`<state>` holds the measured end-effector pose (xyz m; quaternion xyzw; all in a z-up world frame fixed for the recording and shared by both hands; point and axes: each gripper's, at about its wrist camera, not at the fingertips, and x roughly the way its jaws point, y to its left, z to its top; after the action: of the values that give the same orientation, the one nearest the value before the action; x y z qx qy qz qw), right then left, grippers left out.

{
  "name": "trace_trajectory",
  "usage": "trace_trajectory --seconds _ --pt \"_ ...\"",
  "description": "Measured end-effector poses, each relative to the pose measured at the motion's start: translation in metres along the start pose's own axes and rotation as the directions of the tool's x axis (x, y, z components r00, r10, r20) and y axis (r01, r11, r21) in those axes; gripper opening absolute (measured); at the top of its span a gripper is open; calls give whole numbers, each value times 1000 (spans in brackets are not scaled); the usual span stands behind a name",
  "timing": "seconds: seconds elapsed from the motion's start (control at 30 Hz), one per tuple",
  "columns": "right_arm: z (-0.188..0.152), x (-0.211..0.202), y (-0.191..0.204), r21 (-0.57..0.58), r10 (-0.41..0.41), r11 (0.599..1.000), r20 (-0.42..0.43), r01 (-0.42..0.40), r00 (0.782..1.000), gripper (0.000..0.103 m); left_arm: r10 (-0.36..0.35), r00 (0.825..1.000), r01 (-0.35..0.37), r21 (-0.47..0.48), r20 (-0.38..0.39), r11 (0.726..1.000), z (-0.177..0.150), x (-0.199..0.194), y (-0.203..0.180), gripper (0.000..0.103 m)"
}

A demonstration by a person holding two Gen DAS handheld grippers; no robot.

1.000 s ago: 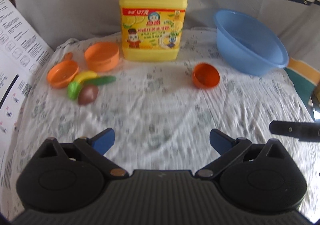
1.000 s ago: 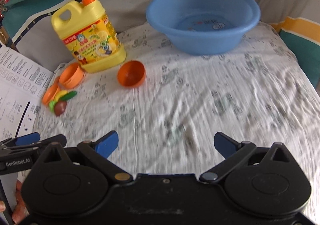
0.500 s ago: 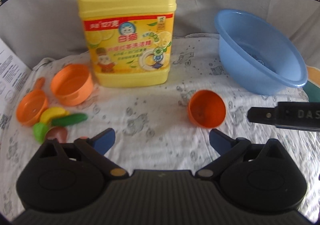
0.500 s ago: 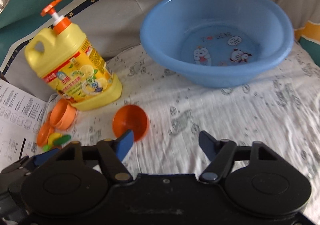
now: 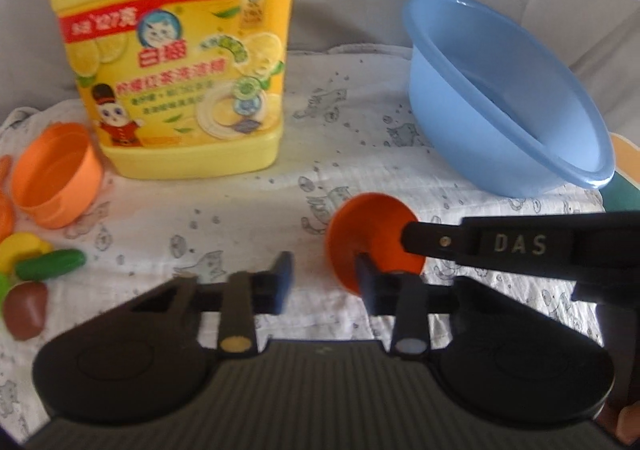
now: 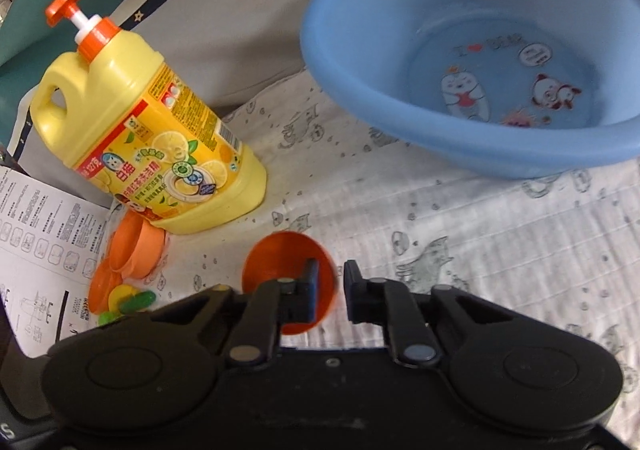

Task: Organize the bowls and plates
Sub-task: 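Close both grippers on the rim of the small orange cup, then carry the orange cup with both grippers over the nested bowls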

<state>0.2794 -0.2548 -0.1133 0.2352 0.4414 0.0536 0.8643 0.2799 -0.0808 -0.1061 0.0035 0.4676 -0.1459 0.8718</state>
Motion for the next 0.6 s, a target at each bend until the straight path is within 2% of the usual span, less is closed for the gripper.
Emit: trace_trajectory --seconds 0.1,0.3,0.6 --pt "-3 3 2 2 11 1000 -3 -11 1000 9 -6 1000 6 10 -6 1000 -2 3 -1 19" --pt "-8 0 5 11 19 1000 -8 -19 1000 9 -13 1000 13 10 -16 1000 -4 2 2 18" --pt "-24 -23 20 -18 24 1000 -16 -24 1000 9 2 1000 -2 2 -16 1000 -13 -19 4 18"
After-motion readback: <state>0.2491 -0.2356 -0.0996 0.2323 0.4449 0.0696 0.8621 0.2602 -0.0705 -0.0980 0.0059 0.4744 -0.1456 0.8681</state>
